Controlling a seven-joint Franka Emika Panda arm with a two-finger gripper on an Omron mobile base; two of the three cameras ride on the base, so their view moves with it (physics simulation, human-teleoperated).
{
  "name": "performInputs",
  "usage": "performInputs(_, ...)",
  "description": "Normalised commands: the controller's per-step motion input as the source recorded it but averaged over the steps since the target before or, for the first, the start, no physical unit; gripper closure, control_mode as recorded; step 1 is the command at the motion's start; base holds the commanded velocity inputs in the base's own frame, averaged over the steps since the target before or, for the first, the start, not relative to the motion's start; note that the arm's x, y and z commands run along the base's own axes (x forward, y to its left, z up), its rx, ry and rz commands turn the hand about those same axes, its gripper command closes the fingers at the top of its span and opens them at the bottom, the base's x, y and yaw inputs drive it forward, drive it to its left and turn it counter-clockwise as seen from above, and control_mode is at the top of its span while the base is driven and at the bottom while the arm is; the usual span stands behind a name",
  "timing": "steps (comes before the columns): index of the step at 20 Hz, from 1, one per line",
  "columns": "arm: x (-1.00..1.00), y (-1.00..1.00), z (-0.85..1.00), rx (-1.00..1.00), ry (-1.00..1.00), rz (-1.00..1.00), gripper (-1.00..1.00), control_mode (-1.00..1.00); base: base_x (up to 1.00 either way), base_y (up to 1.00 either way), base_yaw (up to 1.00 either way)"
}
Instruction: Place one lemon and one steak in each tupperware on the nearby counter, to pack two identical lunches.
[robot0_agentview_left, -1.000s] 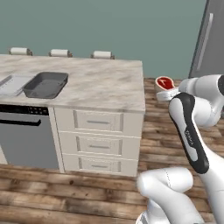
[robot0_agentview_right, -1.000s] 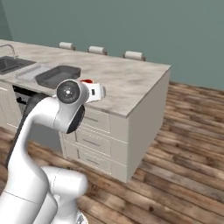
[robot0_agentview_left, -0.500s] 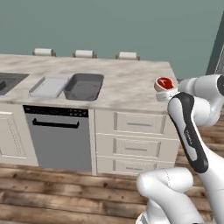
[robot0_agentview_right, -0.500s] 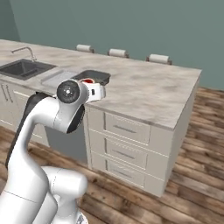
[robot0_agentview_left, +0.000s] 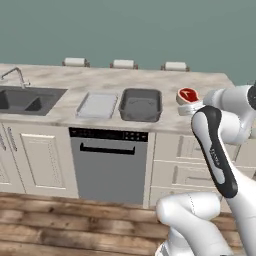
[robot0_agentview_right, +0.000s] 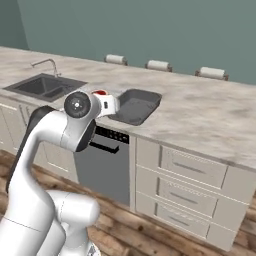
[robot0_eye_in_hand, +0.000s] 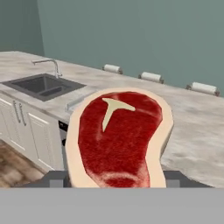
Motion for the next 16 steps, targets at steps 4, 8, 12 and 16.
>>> performInputs(4,0.00,0.00,0.00,0.00,0.00,0.00,1.00,1.00,0.86,0.99,-0.21)
performInputs(8,0.00,0.00,0.00,0.00,0.00,0.00,1.00,1.00,0.71,0.78,-0.30)
performInputs(12,0.00,0.00,0.00,0.00,0.00,0.00,1.00,1.00,0.56,0.62,-0.34)
performInputs(16,0.00,0.00,0.00,0.00,0.00,0.00,1.00,1.00,0.53,0.54,-0.34)
